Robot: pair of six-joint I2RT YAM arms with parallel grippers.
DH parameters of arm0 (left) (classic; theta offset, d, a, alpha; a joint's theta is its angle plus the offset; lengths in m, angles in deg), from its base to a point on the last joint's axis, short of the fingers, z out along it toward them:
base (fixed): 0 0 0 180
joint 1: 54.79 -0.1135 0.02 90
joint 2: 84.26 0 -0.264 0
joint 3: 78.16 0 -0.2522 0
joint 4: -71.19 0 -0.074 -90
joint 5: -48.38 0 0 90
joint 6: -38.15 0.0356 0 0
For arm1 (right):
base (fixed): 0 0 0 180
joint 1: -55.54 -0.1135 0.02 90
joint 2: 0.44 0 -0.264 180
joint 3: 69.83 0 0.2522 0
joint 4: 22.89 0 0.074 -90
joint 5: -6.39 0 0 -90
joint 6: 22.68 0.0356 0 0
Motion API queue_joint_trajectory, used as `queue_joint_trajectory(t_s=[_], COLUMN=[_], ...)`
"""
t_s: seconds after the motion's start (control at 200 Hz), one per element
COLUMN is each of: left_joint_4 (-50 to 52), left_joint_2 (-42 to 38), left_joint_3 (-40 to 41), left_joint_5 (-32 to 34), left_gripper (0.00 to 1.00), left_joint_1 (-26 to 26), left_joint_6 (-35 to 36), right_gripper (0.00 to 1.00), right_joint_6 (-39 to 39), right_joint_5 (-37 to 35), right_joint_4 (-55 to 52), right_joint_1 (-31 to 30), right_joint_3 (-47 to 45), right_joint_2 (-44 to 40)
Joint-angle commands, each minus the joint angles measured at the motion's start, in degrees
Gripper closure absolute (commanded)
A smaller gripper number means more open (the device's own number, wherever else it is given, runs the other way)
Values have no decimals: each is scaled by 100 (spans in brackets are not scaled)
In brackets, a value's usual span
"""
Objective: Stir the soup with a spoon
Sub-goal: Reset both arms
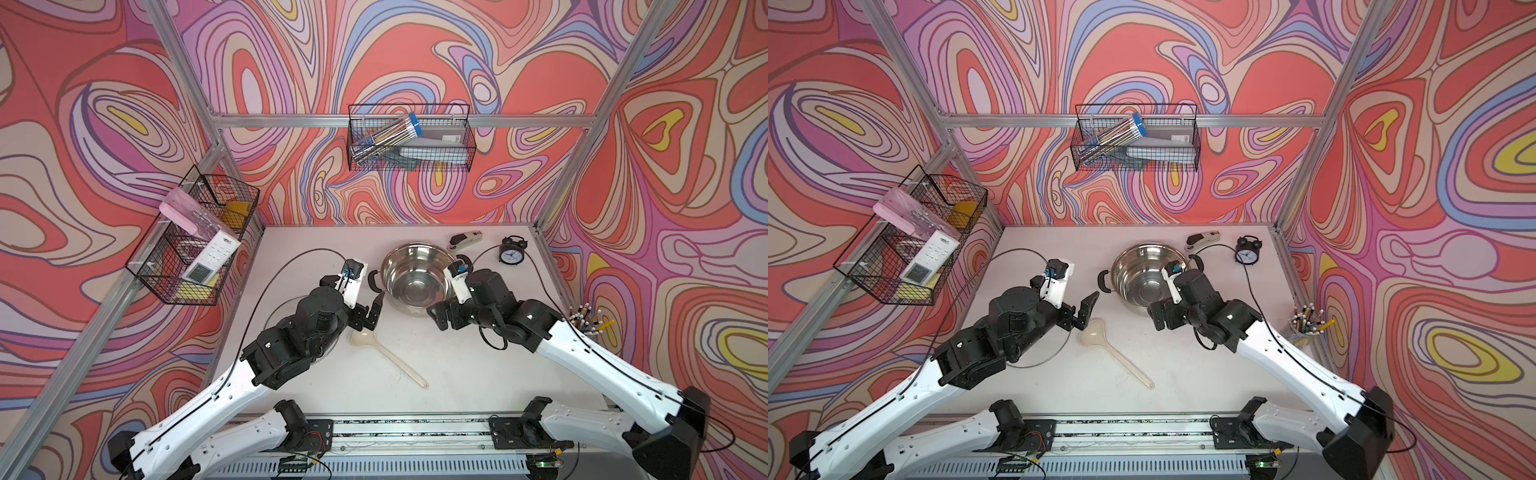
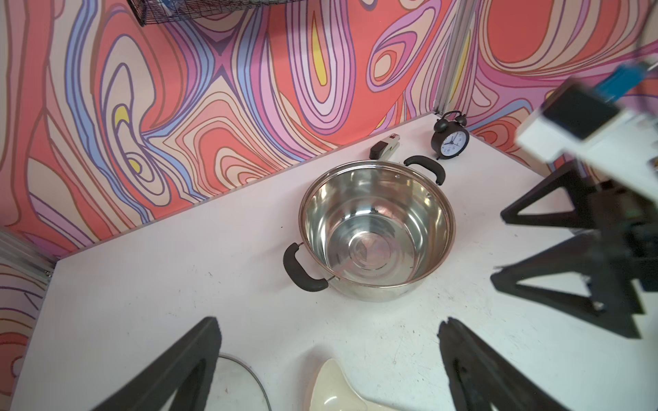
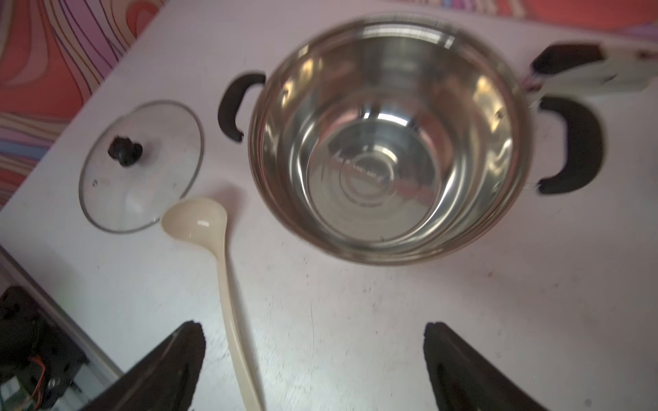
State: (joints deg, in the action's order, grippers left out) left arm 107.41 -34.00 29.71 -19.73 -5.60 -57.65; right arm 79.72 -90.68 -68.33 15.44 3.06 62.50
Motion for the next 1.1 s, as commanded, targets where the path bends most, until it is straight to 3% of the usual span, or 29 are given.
queue_joint_trajectory(t_s=[0.0,0.055,0.125,0.2,0.396,0.486,0.666,0.831,0.911,0.991,1.052,1.092], left_joint_4=[-961,-1230,-1425,-1741,-2487,-3159,-4008,-6347,-5892,-6913,-7533,-7906], left_joint_2=[122,262,391,505,684,818,1445,2562,2805,3110,3451,3631], left_joint_3=[84,185,375,744,2005,2534,3268,3844,3478,3694,3882,4014], left_joint_5=[878,1003,832,837,712,690,510,-46,-72,-242,-625,-777], left_gripper=[1,1,1,1,1,1,1,1,1,1,1,1], left_joint_1=[-47,-341,-982,-1675,-3089,-3359,-3859,-3941,-3964,-4008,-4243,-4363], left_joint_6=[443,485,218,18,-161,137,-43,305,439,896,764,682], right_gripper=[2,2,2,2,2,2,2,2,2,2,2,2], right_joint_6=[-564,-742,-697,-646,-616,-854,-1224,-1354,-1087,-939,-1128,-1127], right_joint_5=[-1766,-2247,-1900,-1977,-1642,-1643,-1846,-1340,-784,-401,-251,-18], right_joint_4=[1909,2541,2635,2873,4372,5293,6282,8103,7797,8154,9224,8989], right_joint_1=[12,213,882,1473,2662,2812,2992,3331,3654,3855,3853,3856], right_joint_3=[-258,-320,-157,-197,-1326,-1841,-2289,-2938,-2830,-3065,-3444,-3482], right_joint_2=[-56,99,535,1066,1737,2053,2710,3239,3247,3234,3503,3377])
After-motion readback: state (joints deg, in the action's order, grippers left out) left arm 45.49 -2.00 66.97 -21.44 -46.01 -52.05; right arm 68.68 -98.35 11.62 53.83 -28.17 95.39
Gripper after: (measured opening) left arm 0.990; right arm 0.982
